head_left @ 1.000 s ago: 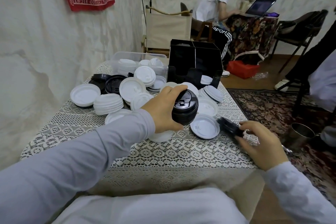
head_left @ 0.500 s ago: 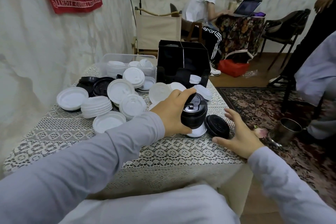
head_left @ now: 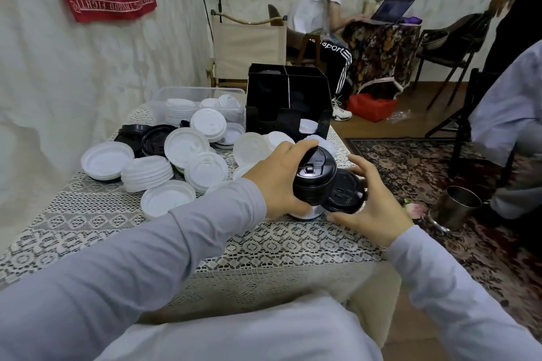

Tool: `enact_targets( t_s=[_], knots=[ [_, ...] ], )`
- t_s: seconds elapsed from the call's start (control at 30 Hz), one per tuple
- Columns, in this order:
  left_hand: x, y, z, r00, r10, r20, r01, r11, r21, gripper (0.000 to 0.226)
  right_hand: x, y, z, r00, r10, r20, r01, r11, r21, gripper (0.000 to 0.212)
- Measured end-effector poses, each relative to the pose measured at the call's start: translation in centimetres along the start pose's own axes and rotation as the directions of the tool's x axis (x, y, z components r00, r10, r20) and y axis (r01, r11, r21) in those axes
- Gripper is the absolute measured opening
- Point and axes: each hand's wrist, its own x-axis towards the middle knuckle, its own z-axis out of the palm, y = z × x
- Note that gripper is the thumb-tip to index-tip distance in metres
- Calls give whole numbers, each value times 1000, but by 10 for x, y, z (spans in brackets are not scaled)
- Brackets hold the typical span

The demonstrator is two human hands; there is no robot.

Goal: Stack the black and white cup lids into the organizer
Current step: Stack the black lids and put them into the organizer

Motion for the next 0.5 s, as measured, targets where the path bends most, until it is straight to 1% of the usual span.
enact_targets(
  t_s=[0.1, 0.2, 0.4, 0.5],
  knots=[
    [2, 4, -2, 1000, 26, -15, -26, 1000, 2, 104, 1, -12, 8, 999, -39, 22, 36, 993, 111, 106],
    [2, 6, -4, 999, 36, -14, -36, 999, -7, 105, 2, -19, 16, 997, -74, 39, 67, 985, 157, 108],
    [-4, 3, -8, 999, 49, -4, -49, 999, -22, 105, 6, -25, 32, 994, -110, 19, 100, 956, 277, 115],
    [-5, -1, -10, 999, 43, -5, -43, 998, -47, 105, 6, -28, 36, 994, -106, 16, 93, 933, 348, 115]
  ],
)
